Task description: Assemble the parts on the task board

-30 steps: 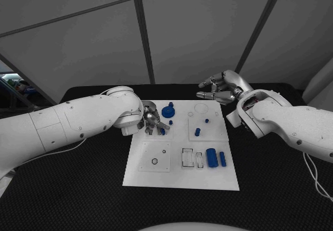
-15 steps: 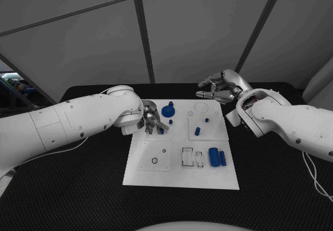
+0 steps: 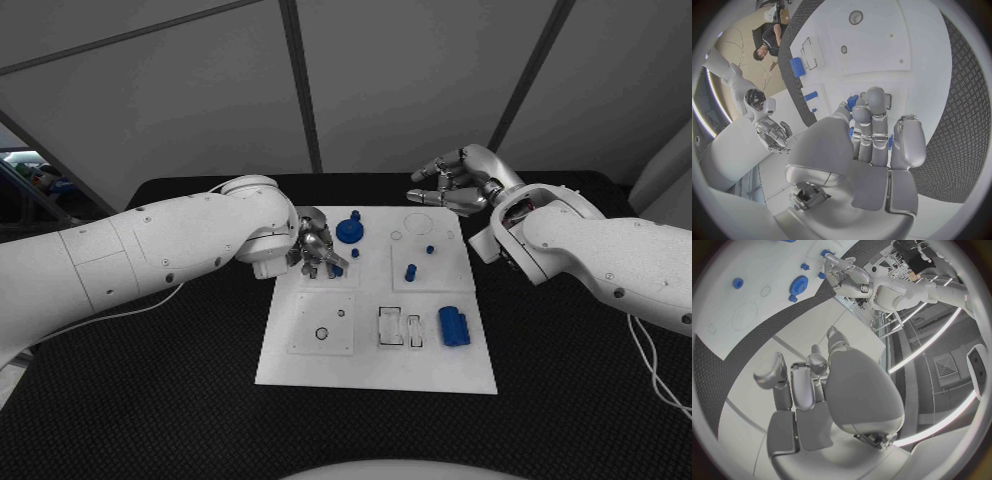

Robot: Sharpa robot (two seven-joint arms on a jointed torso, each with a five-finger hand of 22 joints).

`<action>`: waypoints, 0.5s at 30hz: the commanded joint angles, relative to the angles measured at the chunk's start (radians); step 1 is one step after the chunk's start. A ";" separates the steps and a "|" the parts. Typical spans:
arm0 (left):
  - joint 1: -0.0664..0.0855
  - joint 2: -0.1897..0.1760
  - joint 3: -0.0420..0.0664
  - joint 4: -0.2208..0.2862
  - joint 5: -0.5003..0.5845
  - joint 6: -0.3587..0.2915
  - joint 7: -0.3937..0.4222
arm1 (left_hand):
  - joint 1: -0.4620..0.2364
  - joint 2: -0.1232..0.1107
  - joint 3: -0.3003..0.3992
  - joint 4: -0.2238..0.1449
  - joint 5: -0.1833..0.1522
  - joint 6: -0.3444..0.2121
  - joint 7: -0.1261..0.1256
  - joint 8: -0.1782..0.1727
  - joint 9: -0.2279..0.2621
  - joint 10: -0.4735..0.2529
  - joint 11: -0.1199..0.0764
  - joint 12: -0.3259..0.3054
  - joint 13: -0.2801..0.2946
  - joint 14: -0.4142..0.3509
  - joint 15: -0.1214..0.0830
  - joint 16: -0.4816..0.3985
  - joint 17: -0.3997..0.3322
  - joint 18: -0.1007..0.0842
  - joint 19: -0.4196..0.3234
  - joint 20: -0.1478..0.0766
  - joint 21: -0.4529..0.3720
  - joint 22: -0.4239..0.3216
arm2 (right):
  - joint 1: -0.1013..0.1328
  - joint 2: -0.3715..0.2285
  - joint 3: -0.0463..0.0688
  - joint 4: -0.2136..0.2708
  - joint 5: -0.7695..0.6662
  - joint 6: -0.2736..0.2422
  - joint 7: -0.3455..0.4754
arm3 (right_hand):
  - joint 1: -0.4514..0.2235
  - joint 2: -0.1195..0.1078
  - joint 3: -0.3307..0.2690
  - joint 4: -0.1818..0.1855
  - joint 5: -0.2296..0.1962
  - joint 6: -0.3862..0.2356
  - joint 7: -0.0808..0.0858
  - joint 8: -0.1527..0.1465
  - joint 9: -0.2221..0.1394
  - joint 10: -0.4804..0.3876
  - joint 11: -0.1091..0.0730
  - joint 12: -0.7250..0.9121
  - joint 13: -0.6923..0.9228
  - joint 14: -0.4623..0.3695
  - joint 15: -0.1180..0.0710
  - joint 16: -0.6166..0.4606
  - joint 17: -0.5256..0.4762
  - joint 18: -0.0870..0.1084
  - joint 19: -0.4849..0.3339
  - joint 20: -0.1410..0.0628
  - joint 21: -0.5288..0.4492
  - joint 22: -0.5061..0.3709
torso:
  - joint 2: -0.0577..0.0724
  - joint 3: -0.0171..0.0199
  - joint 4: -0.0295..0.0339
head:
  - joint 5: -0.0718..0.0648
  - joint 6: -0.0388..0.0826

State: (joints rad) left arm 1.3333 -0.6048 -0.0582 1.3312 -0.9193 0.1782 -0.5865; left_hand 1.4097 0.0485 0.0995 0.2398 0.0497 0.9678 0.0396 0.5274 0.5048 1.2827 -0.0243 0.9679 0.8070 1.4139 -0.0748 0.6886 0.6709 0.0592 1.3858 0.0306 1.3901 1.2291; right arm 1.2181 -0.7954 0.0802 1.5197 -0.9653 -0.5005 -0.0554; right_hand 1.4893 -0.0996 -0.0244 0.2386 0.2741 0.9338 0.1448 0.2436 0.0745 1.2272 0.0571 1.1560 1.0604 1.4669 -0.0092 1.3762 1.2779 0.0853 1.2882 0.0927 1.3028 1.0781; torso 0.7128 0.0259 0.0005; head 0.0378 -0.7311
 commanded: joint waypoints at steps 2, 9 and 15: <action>-0.003 -0.003 -0.003 0.003 0.016 0.002 0.007 | -0.019 -0.048 0.208 -0.082 0.005 -0.009 0.006 -0.006 0.003 0.001 -0.006 -0.010 -0.008 0.001 -0.004 -0.008 0.005 0.016 -0.005 0.000 -0.003 0.002 | 0.001 0.002 0.001 0.000 -0.003 0.008 0.004 | -0.008 0.001 0.002 -0.002 0.003 -0.004 -0.002 0.005 -0.001 -0.003 0.000 -0.004 -0.001 0.032 -0.008 -0.004 -0.002 0.019 -0.009 0.000 -0.005 -0.001 | 0.001 0.0000 0.0003 | 0.000 0.000; -0.003 -0.019 -0.003 0.016 0.044 -0.017 0.013 | -0.137 -0.163 0.529 -0.134 0.020 -0.014 0.009 0.027 0.042 0.014 -0.004 -0.014 -0.022 0.004 -0.002 -0.015 0.014 0.015 -0.002 0.005 -0.003 0.011 | 0.001 0.004 0.001 -0.004 -0.003 0.010 0.004 | -0.008 0.002 0.002 -0.003 0.005 -0.004 -0.002 0.006 -0.001 -0.003 0.000 -0.004 -0.001 0.032 -0.008 -0.004 -0.001 0.019 -0.010 -0.001 -0.006 -0.002 | 0.000 -0.0002 0.0008 | 0.002 0.000; -0.003 -0.039 -0.003 0.034 0.059 -0.046 0.019 | -0.185 -0.193 0.613 -0.173 0.071 -0.015 0.005 0.049 0.064 0.024 -0.003 -0.009 -0.020 0.006 -0.005 -0.017 0.017 0.014 0.003 0.004 0.001 0.022 | 0.001 0.004 0.001 -0.006 -0.003 0.011 0.004 | -0.008 0.002 0.002 -0.003 0.006 -0.004 -0.002 0.006 -0.001 -0.003 0.000 -0.004 0.000 0.033 -0.008 -0.004 -0.001 0.019 -0.010 -0.001 -0.006 -0.002 | 0.000 0.0003 0.0011 | 0.004 0.000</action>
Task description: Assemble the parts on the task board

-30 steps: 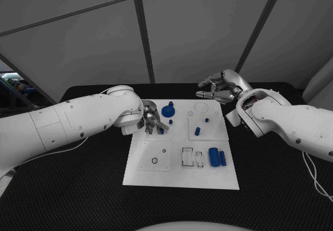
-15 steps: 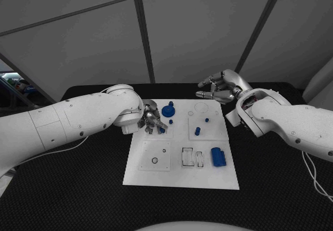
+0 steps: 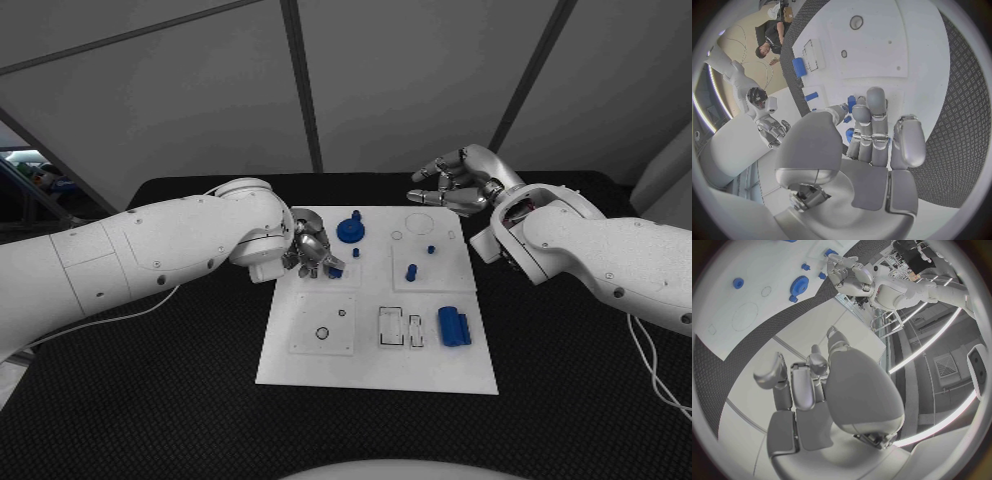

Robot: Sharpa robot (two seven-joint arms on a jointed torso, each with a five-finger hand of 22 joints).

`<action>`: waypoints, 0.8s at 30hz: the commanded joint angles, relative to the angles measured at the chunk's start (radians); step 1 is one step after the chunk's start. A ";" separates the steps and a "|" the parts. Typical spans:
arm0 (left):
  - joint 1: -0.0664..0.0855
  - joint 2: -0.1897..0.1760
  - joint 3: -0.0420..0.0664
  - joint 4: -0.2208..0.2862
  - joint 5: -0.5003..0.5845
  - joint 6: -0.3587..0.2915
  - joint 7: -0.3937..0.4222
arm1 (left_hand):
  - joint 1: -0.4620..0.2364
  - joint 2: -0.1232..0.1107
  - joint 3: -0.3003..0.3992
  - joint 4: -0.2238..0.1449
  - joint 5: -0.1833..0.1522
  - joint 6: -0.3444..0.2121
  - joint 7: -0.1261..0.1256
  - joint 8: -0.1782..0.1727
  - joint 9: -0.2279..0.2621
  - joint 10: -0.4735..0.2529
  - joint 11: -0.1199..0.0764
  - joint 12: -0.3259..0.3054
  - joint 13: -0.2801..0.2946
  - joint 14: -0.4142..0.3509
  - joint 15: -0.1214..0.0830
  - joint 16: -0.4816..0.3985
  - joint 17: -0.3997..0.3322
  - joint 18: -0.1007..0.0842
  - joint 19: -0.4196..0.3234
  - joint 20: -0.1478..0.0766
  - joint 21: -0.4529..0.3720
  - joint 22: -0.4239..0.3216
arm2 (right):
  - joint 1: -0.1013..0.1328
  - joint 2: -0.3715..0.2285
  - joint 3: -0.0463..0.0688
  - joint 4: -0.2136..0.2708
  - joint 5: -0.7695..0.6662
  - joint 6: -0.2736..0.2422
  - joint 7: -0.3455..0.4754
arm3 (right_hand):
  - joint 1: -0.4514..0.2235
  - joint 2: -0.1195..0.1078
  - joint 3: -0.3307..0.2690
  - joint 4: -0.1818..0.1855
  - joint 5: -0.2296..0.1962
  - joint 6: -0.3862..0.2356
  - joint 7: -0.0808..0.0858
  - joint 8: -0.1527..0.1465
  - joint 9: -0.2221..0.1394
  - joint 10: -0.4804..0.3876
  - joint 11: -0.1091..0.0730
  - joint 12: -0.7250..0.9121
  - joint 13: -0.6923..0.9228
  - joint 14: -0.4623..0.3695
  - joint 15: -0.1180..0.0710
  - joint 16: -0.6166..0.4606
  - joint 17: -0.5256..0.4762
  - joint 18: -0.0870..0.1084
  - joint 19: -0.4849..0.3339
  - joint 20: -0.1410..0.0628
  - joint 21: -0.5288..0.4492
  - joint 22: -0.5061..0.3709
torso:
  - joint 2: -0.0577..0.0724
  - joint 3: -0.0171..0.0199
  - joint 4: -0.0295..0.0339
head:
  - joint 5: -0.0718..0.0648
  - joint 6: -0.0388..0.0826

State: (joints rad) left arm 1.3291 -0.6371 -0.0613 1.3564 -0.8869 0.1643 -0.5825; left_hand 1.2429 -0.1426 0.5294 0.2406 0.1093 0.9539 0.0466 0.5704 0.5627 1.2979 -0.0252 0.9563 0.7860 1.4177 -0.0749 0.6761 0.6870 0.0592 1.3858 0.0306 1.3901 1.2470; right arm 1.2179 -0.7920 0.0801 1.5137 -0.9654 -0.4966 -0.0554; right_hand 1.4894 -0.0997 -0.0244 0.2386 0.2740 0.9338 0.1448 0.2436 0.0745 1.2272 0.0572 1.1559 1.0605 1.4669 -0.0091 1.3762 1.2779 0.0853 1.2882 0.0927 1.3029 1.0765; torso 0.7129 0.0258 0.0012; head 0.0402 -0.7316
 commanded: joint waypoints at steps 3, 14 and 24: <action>0.001 -0.019 0.000 0.020 0.029 -0.056 0.018 | -0.035 -0.016 0.215 -0.197 0.023 -0.001 -0.004 0.016 0.016 0.014 -0.006 -0.001 -0.004 0.003 -0.006 -0.004 0.004 0.012 0.008 0.003 0.005 0.012 | 0.001 0.001 0.001 -0.001 -0.003 0.007 0.004 | -0.008 0.002 0.002 -0.003 0.006 -0.004 -0.002 0.006 -0.001 -0.003 0.000 -0.004 -0.001 0.033 -0.008 -0.004 -0.001 0.019 -0.010 -0.001 -0.006 -0.001 | 0.000 0.0003 0.0006 | 0.002 0.000; -0.001 -0.043 0.000 0.051 0.011 -0.134 0.024 | -0.068 -0.043 0.262 -0.234 0.065 0.009 -0.010 0.036 0.033 0.032 -0.011 -0.009 -0.018 0.005 -0.010 -0.005 0.008 0.007 0.023 -0.002 0.019 0.039 | 0.001 0.003 0.001 -0.002 -0.003 0.007 0.005 | -0.009 0.002 0.002 -0.002 0.007 -0.005 -0.002 0.006 -0.001 -0.003 0.000 -0.005 -0.001 0.033 -0.008 -0.004 -0.001 0.019 -0.010 -0.001 -0.007 -0.001 | 0.000 0.0002 -0.0001 | 0.008 -0.001; -0.008 -0.042 -0.003 0.060 -0.052 -0.151 0.015 | -0.099 -0.067 0.287 -0.258 0.159 0.026 -0.016 0.049 0.043 0.055 -0.018 -0.019 -0.035 0.006 -0.015 -0.005 0.013 0.002 0.038 -0.007 0.033 0.064 | 0.001 0.003 0.001 -0.003 -0.003 0.008 0.005 | -0.009 0.002 0.002 -0.002 0.007 -0.005 -0.002 0.006 -0.001 -0.003 0.000 -0.005 -0.001 0.033 -0.008 -0.004 -0.001 0.019 -0.010 -0.001 -0.007 -0.001 | 0.001 0.0009 -0.0021 | 0.011 -0.003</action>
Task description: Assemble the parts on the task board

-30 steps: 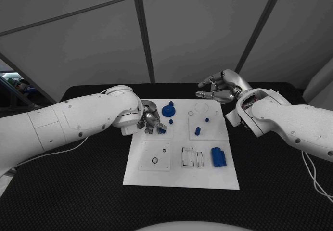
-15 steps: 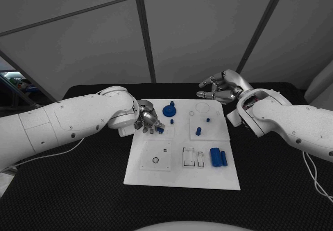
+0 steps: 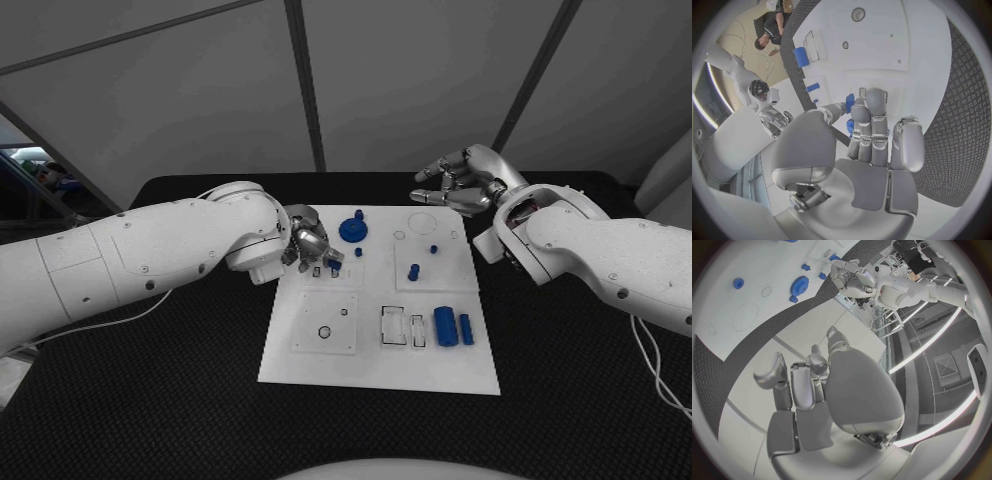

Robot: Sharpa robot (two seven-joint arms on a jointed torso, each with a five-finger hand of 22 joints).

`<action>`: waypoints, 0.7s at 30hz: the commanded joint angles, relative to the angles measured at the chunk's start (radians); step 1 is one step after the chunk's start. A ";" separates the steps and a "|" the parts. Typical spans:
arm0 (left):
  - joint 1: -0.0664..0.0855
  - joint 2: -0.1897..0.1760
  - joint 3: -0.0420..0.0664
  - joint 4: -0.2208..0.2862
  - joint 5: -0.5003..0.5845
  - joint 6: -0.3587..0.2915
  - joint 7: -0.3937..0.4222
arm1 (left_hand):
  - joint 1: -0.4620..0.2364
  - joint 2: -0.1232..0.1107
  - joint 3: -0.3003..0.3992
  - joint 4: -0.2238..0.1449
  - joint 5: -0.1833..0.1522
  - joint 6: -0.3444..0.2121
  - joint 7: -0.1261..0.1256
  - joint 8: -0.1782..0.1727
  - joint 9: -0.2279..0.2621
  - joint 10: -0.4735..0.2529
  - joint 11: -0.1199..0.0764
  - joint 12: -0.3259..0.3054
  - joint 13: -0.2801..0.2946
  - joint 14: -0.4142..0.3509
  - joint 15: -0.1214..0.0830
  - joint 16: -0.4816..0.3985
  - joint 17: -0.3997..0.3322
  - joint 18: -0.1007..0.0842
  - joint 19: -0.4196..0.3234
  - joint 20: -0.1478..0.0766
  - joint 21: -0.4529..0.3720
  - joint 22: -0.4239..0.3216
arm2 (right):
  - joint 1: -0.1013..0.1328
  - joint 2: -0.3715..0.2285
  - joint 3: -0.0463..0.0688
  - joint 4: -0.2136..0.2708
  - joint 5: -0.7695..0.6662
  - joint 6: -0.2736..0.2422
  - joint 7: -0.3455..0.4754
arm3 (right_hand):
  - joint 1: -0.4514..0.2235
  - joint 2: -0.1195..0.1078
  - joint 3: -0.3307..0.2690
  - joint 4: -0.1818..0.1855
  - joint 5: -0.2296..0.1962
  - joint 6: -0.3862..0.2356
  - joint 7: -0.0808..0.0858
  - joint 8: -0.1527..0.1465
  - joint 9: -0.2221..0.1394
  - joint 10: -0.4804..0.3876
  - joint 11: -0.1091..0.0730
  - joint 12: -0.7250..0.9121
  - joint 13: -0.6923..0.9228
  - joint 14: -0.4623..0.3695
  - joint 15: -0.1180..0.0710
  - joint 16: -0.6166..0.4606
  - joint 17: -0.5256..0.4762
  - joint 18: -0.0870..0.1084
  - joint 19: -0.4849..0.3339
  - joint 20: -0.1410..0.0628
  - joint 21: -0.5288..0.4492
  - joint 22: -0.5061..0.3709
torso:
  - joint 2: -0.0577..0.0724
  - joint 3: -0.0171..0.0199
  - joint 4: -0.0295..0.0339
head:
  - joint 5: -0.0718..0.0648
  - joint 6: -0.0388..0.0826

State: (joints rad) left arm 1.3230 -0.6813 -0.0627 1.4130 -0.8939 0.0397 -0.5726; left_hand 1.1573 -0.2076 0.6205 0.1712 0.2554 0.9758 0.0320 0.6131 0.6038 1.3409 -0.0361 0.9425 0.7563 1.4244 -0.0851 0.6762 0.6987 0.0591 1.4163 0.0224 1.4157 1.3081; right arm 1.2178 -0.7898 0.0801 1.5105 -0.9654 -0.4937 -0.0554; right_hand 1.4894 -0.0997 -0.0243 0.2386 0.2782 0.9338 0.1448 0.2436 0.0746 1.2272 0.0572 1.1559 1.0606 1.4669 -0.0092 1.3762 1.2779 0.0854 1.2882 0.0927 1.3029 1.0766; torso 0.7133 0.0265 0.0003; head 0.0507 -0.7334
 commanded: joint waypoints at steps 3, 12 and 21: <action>-0.006 0.004 -0.010 0.005 -0.062 -0.029 0.004 | -0.020 -0.005 0.200 -0.192 0.030 0.007 -0.003 0.009 0.004 0.015 -0.009 -0.014 -0.016 0.000 -0.006 -0.005 0.002 0.001 0.009 0.000 0.009 0.006 | 0.001 0.000 0.001 0.000 -0.003 0.006 0.005 | -0.009 0.002 0.002 -0.002 0.003 -0.005 -0.002 0.006 -0.001 -0.003 0.000 -0.005 -0.002 0.033 -0.008 -0.004 -0.001 0.019 -0.010 -0.001 -0.007 -0.001 | 0.001 -0.0005 -0.0004 | 0.001 -0.003; -0.017 0.005 -0.020 0.007 -0.101 -0.031 0.000 | -0.028 -0.010 0.204 -0.198 0.056 0.012 -0.005 0.013 0.008 0.023 -0.011 -0.018 -0.024 0.001 -0.008 -0.006 0.004 0.000 0.014 -0.002 0.013 0.014 | 0.001 -0.001 0.001 0.000 -0.003 0.008 0.006 | -0.009 0.002 0.002 -0.002 0.003 -0.005 -0.002 0.006 -0.001 -0.003 0.000 -0.005 -0.002 0.033 -0.008 -0.004 -0.001 0.019 -0.010 -0.001 -0.007 -0.001 | 0.000 -0.0014 0.0002 | 0.001 -0.006; -0.026 0.008 -0.021 0.007 -0.137 -0.042 -0.003 | -0.032 -0.011 0.205 -0.200 0.066 0.015 -0.007 0.015 0.009 0.026 -0.012 -0.020 -0.027 0.001 -0.009 -0.006 0.005 -0.001 0.015 -0.002 0.014 0.017 | 0.001 0.000 0.001 -0.002 -0.003 0.009 0.007 | -0.009 0.002 0.002 -0.002 0.003 -0.005 -0.002 0.006 -0.001 -0.003 0.000 -0.005 -0.002 0.033 -0.008 -0.004 -0.001 0.019 -0.010 -0.001 -0.007 -0.001 | 0.001 -0.0009 -0.0009 | 0.002 -0.007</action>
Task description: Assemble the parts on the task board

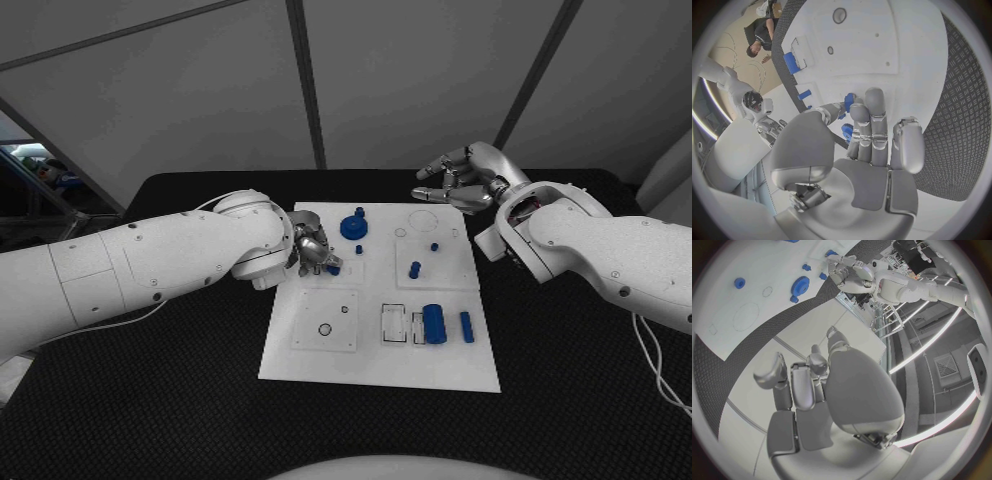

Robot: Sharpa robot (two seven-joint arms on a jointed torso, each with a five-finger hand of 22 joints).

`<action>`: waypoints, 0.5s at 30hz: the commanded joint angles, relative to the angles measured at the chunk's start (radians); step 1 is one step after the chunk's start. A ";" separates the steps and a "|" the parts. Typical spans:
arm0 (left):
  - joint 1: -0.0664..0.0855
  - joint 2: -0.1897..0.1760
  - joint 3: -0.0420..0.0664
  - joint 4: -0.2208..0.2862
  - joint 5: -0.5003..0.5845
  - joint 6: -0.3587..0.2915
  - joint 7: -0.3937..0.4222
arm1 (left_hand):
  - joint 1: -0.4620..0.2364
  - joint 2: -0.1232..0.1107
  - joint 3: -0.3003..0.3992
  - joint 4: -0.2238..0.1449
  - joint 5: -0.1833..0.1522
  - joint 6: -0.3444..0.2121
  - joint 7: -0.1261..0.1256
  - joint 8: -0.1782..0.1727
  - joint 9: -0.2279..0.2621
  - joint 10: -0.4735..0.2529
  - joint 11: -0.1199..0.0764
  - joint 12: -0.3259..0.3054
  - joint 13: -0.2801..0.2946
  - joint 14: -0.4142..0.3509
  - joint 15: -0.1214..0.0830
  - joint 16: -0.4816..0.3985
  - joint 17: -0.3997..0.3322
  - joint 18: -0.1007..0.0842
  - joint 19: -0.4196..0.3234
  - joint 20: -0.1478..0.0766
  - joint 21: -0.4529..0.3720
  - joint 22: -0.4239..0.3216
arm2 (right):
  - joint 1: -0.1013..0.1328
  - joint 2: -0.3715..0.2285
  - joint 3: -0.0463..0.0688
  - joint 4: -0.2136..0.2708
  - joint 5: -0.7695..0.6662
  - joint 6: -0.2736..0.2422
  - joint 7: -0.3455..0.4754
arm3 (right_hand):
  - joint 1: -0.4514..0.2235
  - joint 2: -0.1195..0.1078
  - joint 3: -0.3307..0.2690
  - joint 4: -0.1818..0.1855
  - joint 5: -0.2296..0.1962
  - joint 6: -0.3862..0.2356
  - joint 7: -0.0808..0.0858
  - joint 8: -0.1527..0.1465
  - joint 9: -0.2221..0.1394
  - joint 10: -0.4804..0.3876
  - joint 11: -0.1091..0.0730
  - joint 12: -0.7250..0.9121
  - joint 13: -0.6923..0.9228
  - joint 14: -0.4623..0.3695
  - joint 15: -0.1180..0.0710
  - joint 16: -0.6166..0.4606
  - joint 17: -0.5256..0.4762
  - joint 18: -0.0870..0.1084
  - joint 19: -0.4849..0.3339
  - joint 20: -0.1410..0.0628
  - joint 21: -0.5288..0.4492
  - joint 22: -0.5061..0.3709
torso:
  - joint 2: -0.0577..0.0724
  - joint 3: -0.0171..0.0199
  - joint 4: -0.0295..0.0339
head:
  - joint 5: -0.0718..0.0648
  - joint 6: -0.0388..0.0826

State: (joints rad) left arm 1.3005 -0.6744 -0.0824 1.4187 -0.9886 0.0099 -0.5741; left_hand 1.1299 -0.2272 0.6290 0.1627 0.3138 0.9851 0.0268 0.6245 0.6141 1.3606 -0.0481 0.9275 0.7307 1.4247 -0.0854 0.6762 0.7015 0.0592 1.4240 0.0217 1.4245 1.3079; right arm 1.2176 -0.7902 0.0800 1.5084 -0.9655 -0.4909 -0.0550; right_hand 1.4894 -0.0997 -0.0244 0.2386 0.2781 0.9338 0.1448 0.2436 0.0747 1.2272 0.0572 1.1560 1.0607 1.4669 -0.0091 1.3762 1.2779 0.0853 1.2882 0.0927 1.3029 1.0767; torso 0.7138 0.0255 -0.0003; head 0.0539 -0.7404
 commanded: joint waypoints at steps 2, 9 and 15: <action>-0.004 0.001 -0.001 0.002 -0.044 -0.014 -0.002 | -0.005 0.009 0.197 -0.192 0.008 0.006 -0.001 0.004 -0.001 0.007 0.000 -0.006 -0.002 0.001 -0.009 -0.006 0.002 -0.001 0.008 -0.002 0.005 0.017 | 0.001 0.001 0.001 0.000 -0.003 0.006 0.006 | -0.010 0.002 0.002 -0.002 0.003 -0.005 -0.002 0.006 -0.002 -0.003 0.000 -0.005 -0.002 0.033 -0.008 -0.004 0.000 0.019 -0.009 -0.001 -0.007 -0.001 | 0.000 0.0003 -0.0006 | 0.000 0.000; -0.007 -0.001 -0.001 0.006 -0.056 -0.013 -0.002 | -0.006 0.008 0.197 -0.192 0.011 0.007 -0.002 0.005 -0.001 0.007 -0.001 -0.008 -0.005 0.001 -0.009 -0.006 0.002 -0.001 0.009 -0.002 0.006 0.019 | 0.001 0.001 0.001 0.000 -0.003 0.007 0.006 | -0.012 0.002 0.002 -0.002 0.005 -0.005 -0.002 0.006 -0.002 -0.003 0.000 -0.004 -0.002 0.034 -0.008 -0.003 0.001 0.019 -0.009 -0.001 -0.007 -0.001 | 0.000 0.0008 0.0000 | 0.000 0.000; -0.007 -0.002 -0.001 0.009 -0.063 -0.026 -0.001 | -0.007 0.007 0.198 -0.193 0.015 0.008 -0.003 0.006 0.000 0.009 -0.001 -0.008 -0.006 0.001 -0.009 -0.005 0.003 -0.002 0.010 -0.002 0.008 0.022 | 0.001 0.001 0.001 -0.001 -0.003 0.007 0.007 | -0.012 0.003 0.002 -0.001 0.005 -0.005 -0.002 0.007 -0.002 -0.003 0.000 -0.005 -0.002 0.034 -0.008 -0.003 0.001 0.019 -0.009 -0.001 -0.008 -0.002 | 0.000 0.0008 -0.0001 | -0.002 0.000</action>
State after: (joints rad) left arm 1.2949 -0.6759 -0.0820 1.4265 -1.0288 -0.0072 -0.5733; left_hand 1.1208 -0.2287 0.6331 0.1585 0.3255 0.9900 0.0249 0.6244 0.6137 1.3640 -0.0485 0.9215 0.7261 1.4248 -0.0853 0.6762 0.7024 0.0593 1.4276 0.0181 1.4285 1.3078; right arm 1.2174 -0.7901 0.0800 1.5068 -0.9656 -0.4890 -0.0547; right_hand 1.4854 -0.0956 -0.0243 0.2386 0.2782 0.9338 0.1448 0.2436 0.0739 1.2273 0.0572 1.1560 1.0598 1.4669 -0.0091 1.3763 1.2780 0.0853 1.2882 0.0927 1.2994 1.0753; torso 0.7138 0.0260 -0.0003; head 0.0524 -0.7408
